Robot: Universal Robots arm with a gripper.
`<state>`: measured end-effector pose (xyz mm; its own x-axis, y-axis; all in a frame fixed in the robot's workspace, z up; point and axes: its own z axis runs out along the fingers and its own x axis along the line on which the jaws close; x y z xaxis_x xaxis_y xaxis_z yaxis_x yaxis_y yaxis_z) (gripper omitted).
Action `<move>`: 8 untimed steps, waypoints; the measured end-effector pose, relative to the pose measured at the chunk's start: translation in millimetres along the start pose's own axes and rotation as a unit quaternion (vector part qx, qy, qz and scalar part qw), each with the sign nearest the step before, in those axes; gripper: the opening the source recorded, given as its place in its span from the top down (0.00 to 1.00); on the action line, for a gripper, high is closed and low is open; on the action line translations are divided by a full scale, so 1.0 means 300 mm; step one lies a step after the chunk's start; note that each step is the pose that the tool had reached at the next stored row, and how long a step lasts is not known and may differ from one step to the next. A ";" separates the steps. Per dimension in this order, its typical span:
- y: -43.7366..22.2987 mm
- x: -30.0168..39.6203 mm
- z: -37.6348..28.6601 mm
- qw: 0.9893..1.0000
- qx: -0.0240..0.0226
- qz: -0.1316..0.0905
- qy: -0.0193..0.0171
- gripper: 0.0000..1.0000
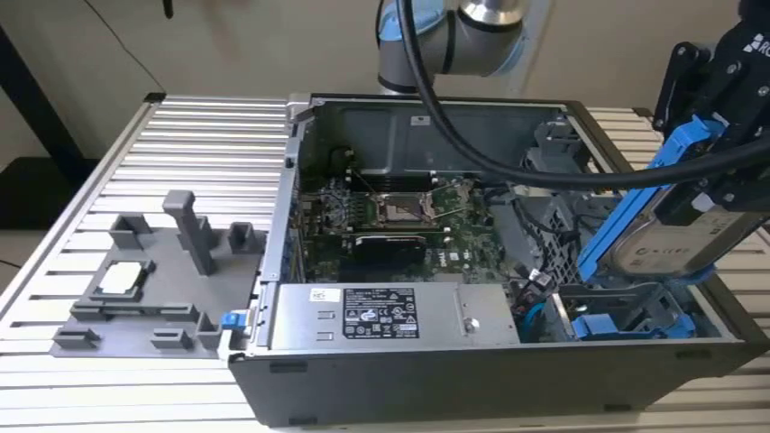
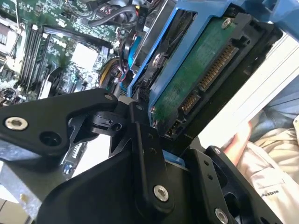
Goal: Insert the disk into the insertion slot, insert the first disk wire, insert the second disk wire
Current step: 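Insert the disk into the insertion slot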
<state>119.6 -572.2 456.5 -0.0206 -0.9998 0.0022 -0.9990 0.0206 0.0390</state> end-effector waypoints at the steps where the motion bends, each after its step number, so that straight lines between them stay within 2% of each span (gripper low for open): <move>1: 0.000 0.000 0.006 1.000 0.000 0.000 0.000 0.67; 8: -0.002 0.000 0.044 1.000 0.001 -0.004 0.001 0.67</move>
<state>119.6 -572.2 443.4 -0.0125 -0.9999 0.0045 -0.9992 0.0127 0.0371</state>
